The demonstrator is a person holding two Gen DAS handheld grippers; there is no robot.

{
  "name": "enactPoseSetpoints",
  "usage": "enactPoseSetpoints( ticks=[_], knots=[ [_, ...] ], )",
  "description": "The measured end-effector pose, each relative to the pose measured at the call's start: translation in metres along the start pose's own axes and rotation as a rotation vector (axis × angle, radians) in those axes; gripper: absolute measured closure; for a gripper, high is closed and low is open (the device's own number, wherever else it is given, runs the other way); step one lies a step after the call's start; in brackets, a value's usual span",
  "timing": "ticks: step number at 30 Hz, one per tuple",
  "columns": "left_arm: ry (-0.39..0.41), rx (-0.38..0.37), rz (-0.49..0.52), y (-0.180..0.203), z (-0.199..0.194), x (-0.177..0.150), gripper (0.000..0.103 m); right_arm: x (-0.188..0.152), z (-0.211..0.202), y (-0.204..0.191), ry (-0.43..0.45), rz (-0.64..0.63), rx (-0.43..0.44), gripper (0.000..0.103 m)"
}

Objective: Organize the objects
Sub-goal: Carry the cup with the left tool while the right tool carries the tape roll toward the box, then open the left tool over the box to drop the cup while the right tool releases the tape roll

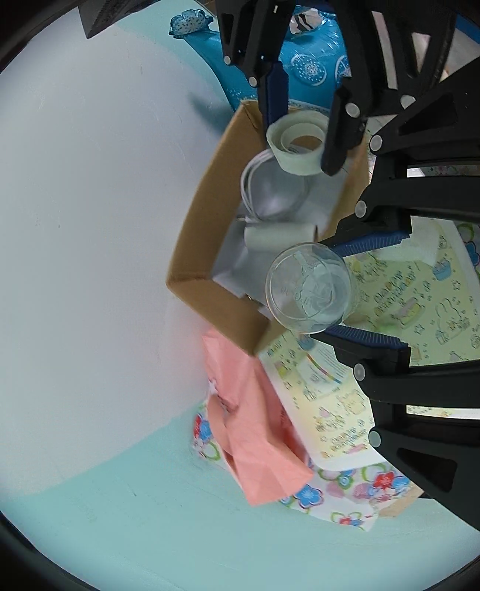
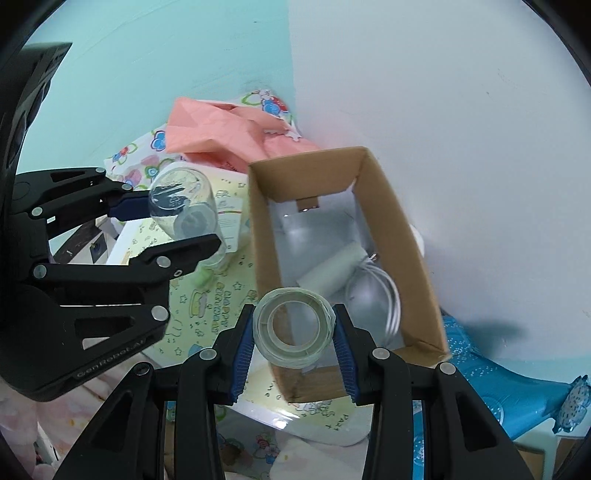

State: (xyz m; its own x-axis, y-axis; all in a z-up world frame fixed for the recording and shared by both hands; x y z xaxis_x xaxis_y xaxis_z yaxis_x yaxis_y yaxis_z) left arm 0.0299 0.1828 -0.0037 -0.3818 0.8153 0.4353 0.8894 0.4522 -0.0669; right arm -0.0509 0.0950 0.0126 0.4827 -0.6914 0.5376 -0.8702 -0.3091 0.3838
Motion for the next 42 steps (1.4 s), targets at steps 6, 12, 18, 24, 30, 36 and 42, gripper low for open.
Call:
enactPoseSetpoints(
  ticks=[6,12,18,24,30,36,42],
  knots=[
    [0.003,-0.009,0.029,0.011,0.014,0.023,0.066,0.001,0.009,0.027,-0.026,0.041,-0.003,0.059],
    [0.006,-0.026,0.04,0.017,0.024,0.038,0.066,0.002,0.015,0.047,-0.039,0.067,-0.016,0.059],
    [0.002,-0.054,0.038,0.024,0.033,0.05,0.066,0.0,0.024,0.062,-0.063,0.091,-0.025,0.059],
    [0.002,-0.055,0.056,0.03,0.043,0.058,0.066,0.001,0.03,0.071,-0.073,0.11,-0.028,0.059],
    [-0.019,-0.053,0.058,0.033,0.06,0.056,0.066,-0.001,0.036,0.076,-0.089,0.131,-0.028,0.059],
    [-0.049,-0.046,0.07,0.037,0.077,0.055,0.064,-0.006,0.044,0.075,-0.108,0.148,-0.018,0.059],
    [-0.039,-0.014,0.056,0.03,0.078,0.054,0.026,-0.007,0.051,0.078,-0.128,0.167,-0.022,0.059]
  ],
)
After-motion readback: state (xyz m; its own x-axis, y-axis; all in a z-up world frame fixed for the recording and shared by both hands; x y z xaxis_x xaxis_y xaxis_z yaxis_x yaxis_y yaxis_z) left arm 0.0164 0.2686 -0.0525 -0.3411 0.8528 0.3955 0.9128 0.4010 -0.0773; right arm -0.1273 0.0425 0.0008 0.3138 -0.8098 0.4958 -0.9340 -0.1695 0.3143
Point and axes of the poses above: each gripper's, at about its wrist camera, not at the fingertips, and z roughly the way its jaws point, y to its right, x to its top, the point moved 7 cm from there along z, roughly the way its jaws point
